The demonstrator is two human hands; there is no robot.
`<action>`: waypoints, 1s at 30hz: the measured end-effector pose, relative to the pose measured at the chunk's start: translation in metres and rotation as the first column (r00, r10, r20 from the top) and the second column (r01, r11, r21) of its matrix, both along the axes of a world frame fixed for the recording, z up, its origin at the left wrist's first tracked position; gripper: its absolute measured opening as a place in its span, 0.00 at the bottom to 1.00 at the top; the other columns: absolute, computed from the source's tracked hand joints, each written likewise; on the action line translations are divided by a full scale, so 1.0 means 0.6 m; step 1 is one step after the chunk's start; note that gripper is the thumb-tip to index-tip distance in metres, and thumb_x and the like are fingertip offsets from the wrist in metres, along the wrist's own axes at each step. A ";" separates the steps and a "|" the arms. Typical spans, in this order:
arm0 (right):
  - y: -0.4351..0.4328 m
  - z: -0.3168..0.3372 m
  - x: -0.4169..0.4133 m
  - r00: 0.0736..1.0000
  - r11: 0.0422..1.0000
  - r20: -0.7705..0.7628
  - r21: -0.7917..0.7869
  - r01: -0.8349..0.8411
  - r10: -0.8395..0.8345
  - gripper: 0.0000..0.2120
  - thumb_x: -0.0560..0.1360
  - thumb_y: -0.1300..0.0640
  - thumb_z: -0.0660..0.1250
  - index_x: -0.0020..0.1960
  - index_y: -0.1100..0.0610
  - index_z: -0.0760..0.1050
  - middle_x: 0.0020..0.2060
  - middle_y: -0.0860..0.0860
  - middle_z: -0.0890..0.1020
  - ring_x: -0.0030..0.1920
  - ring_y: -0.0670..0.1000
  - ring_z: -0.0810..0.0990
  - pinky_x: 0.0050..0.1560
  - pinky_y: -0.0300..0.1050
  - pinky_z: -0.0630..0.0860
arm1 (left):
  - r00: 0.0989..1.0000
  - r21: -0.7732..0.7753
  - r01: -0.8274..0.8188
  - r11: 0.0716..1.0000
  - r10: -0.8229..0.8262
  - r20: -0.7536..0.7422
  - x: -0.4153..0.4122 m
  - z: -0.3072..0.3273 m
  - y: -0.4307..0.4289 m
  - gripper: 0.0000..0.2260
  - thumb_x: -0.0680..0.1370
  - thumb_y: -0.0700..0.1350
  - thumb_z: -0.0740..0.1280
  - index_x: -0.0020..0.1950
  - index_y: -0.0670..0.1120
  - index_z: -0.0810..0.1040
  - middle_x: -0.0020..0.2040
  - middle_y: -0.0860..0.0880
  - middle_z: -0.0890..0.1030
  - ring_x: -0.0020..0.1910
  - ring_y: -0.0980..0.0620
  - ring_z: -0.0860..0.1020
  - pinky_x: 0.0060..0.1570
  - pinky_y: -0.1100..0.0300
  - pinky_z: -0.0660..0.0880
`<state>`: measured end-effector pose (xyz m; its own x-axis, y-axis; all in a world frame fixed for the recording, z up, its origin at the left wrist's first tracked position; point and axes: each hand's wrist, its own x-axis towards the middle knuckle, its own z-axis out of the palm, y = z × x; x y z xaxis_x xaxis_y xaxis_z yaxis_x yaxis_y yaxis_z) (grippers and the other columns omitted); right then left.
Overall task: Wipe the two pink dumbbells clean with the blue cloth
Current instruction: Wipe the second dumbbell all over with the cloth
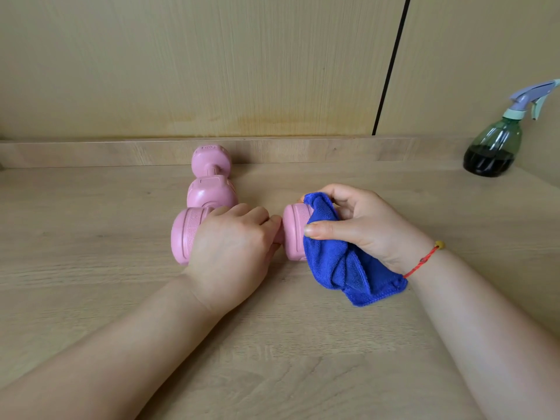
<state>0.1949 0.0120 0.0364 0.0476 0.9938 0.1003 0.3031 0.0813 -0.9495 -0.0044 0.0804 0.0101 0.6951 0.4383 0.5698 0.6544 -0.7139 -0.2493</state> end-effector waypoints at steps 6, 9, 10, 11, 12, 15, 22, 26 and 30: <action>0.003 -0.003 -0.014 0.999 0.998 0.031 0.050 0.043 -0.045 0.16 0.65 0.55 0.81 0.47 0.51 0.78 0.40 0.46 0.82 0.40 0.45 0.80 0.44 0.46 0.77 | 1.000 -0.006 0.011 1.000 -0.011 -0.010 0.000 0.001 -0.001 0.04 0.69 0.44 0.71 0.36 0.47 0.77 0.30 0.50 0.74 0.28 0.45 0.72 0.31 0.58 0.59; 0.001 0.000 0.000 0.998 0.999 0.062 0.038 -0.014 0.012 0.19 0.65 0.54 0.78 0.53 0.54 0.78 0.51 0.56 0.82 0.49 0.52 0.81 0.55 0.51 0.78 | 0.999 -0.010 0.045 0.999 -0.045 0.011 -0.001 0.005 -0.004 0.04 0.68 0.44 0.68 0.34 0.47 0.75 0.29 0.49 0.74 0.27 0.44 0.72 0.29 0.58 0.62; -0.001 0.001 0.007 0.998 0.998 0.045 0.029 -0.051 0.050 0.19 0.66 0.56 0.77 0.55 0.54 0.78 0.54 0.57 0.82 0.51 0.51 0.80 0.56 0.49 0.77 | 0.998 -0.017 0.060 0.998 -0.060 0.019 -0.001 0.005 -0.005 0.04 0.68 0.45 0.67 0.34 0.47 0.75 0.29 0.49 0.73 0.27 0.44 0.73 0.29 0.57 0.66; -0.003 0.001 0.014 0.996 0.996 0.010 0.014 -0.092 0.092 0.20 0.67 0.58 0.75 0.58 0.55 0.78 0.54 0.56 0.82 0.52 0.49 0.79 0.57 0.45 0.76 | 0.997 -0.027 0.070 0.997 -0.070 0.024 -0.002 0.006 -0.006 0.05 0.69 0.45 0.65 0.34 0.47 0.75 0.29 0.49 0.73 0.27 0.44 0.73 0.29 0.55 0.69; -0.004 0.000 0.019 0.991 0.991 -0.032 -0.003 -0.132 0.132 0.21 0.68 0.60 0.74 0.60 0.56 0.78 0.54 0.54 0.82 0.54 0.47 0.79 0.57 0.42 0.76 | 0.997 -0.035 0.073 0.997 -0.072 0.027 -0.003 0.006 -0.006 0.05 0.69 0.46 0.64 0.34 0.47 0.74 0.30 0.49 0.73 0.28 0.44 0.73 0.30 0.54 0.70; -0.007 -0.002 0.027 0.982 0.985 -0.085 -0.029 -0.172 0.169 0.23 0.68 0.61 0.75 0.62 0.54 0.78 0.57 0.53 0.82 0.57 0.48 0.80 0.61 0.44 0.76 | 0.998 -0.049 0.056 0.997 -0.055 0.026 -0.003 0.007 -0.006 0.07 0.70 0.47 0.62 0.34 0.47 0.75 0.31 0.49 0.74 0.29 0.44 0.74 0.30 0.54 0.70; -0.003 -0.005 -0.006 0.996 0.998 0.088 0.062 0.027 -0.032 0.20 0.59 0.49 0.81 0.48 0.47 0.78 0.50 0.53 0.83 0.50 0.55 0.81 0.55 0.55 0.78 | 1.000 -0.046 0.025 0.999 -0.026 -0.009 0.002 0.007 -0.010 0.09 0.66 0.41 0.74 0.33 0.46 0.74 0.30 0.48 0.73 0.28 0.44 0.72 0.27 0.58 0.63; -0.003 0.002 0.001 0.997 0.998 0.072 0.063 -0.026 0.021 0.16 0.62 0.53 0.79 0.47 0.51 0.78 0.54 0.55 0.83 0.56 0.57 0.80 0.59 0.56 0.76 | 1.000 -0.044 0.014 0.999 -0.015 -0.022 0.003 0.010 -0.014 0.10 0.65 0.40 0.75 0.33 0.46 0.74 0.30 0.47 0.72 0.28 0.44 0.72 0.26 0.58 0.63; -0.007 0.008 0.017 0.992 0.992 0.052 0.029 -0.120 0.119 0.16 0.65 0.58 0.77 0.52 0.54 0.80 0.50 0.50 0.84 0.50 0.45 0.80 0.55 0.46 0.77 | 0.999 -0.072 -0.022 0.997 0.021 -0.027 0.003 0.015 -0.023 0.08 0.64 0.43 0.74 0.32 0.46 0.74 0.31 0.48 0.73 0.28 0.44 0.73 0.28 0.59 0.57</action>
